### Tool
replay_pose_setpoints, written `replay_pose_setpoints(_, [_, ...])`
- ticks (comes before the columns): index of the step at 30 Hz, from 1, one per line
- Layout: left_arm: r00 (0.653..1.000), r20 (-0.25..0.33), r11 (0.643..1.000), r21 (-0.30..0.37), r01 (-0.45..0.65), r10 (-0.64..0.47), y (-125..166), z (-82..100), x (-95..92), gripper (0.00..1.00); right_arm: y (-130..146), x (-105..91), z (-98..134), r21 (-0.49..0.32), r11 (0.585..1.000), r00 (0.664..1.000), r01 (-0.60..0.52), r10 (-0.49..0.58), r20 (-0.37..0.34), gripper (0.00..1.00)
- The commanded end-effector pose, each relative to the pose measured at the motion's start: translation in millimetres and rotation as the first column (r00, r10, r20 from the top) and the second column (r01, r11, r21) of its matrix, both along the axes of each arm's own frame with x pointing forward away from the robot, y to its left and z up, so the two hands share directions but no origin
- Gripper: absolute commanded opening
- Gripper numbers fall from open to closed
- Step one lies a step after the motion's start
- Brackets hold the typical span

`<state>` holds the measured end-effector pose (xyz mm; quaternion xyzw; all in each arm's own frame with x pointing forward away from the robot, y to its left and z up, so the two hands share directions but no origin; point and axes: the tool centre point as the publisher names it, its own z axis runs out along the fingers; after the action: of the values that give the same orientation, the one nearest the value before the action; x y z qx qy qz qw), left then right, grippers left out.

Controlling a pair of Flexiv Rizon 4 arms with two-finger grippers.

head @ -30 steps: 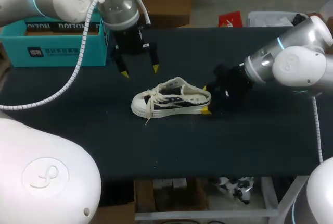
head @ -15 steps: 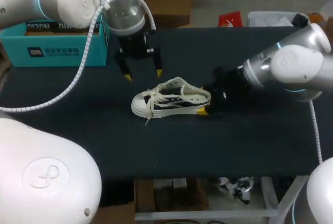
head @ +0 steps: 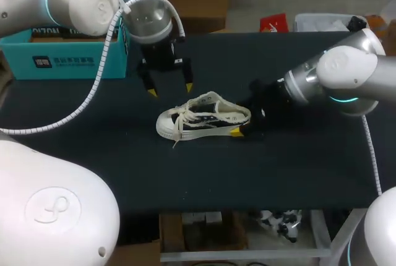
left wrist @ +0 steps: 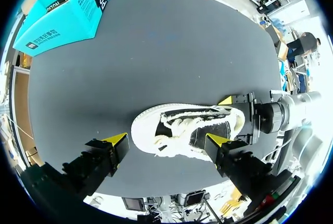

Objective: Open the shoe tongue, take the insole out of the shoe, put the insole back into the shoe, and pack the shoe into the shoebox

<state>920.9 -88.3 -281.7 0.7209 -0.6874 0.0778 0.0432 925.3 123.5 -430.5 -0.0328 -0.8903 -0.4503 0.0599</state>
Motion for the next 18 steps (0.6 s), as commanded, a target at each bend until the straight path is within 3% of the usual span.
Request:
replay_pose_setpoints(1, [1.0,0.004,1.0,-0.007,0.002,-0.002,1.4,-0.1,-1.2,1.0,-0.2,1.1,-5.6,0.004,1.0,1.0,-0.004,0.004,-0.005,1.0])
replay_pose_setpoints(18, [1.0,0.007,1.0,-0.008,0.017,-0.017,1.8,0.6,-5.0,1.0,-3.0,-3.8,-8.4,0.027,1.0,1.0,0.008,-0.008,-0.005,1.0])
